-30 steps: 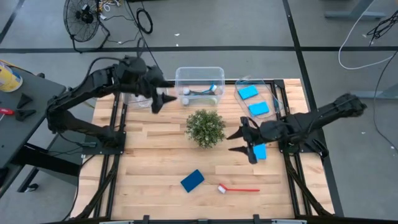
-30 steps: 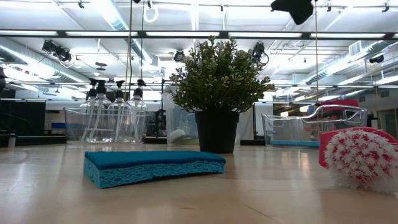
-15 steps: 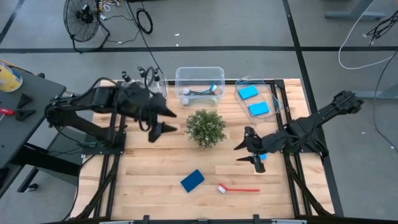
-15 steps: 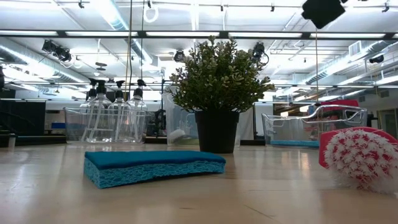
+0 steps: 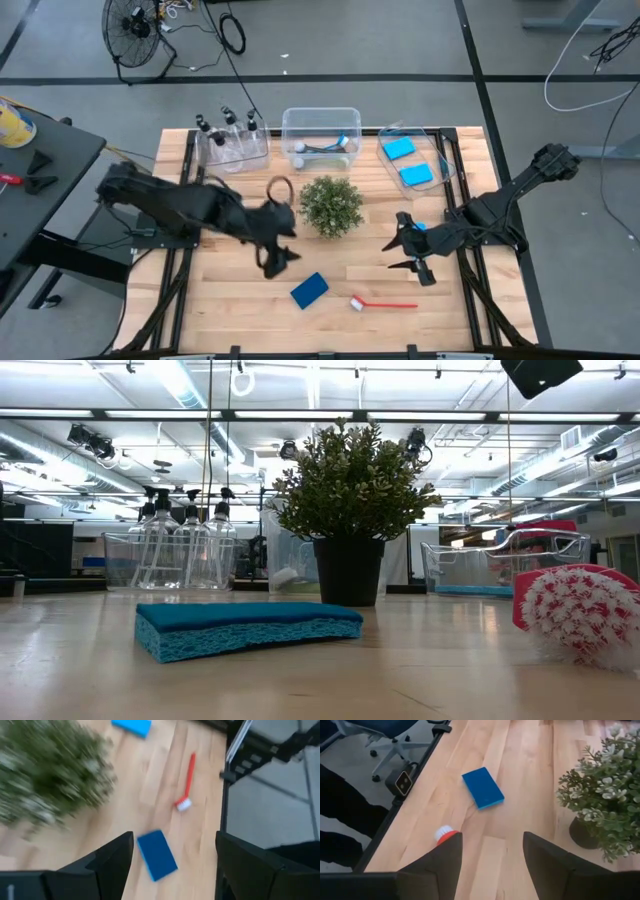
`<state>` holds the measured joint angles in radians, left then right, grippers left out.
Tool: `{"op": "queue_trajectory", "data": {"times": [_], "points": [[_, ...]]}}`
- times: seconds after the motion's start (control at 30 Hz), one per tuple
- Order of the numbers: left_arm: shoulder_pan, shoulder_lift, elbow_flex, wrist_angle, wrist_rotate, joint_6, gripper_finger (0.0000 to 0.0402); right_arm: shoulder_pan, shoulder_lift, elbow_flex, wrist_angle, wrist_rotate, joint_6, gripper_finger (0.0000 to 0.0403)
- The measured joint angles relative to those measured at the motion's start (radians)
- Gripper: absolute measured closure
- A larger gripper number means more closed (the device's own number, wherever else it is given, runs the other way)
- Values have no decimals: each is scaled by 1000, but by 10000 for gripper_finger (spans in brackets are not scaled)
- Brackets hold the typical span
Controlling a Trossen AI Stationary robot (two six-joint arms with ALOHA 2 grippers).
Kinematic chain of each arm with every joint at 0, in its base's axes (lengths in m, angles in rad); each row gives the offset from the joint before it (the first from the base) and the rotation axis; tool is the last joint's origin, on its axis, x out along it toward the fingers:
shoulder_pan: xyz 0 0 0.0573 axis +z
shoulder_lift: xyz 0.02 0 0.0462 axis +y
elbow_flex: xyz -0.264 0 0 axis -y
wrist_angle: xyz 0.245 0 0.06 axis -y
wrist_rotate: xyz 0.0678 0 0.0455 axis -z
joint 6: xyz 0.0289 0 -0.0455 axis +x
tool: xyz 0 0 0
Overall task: Pick & Place Kitchen Sink Supplies
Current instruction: Put the blue sponge into the right transparent bin
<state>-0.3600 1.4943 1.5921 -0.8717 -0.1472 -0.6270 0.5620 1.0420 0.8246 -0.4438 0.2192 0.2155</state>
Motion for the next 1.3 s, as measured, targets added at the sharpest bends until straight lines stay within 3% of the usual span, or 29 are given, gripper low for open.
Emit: {"op": "queue_trajectory", "data": {"times": [0.27,0.37,0.83,1.3], "points": [[-92,205,0,-1,-2,-264,113,5,0,0,0,2,-14,192],[-105,275,0,0,42,-325,113,5,0,0,0,2,-15,192],[-91,519,0,-16,74,-331,113,4,0,0,0,35,-25,192],[-84,617,0,43,77,-355,113,4,0,0,-16,57,-21,192]]}}
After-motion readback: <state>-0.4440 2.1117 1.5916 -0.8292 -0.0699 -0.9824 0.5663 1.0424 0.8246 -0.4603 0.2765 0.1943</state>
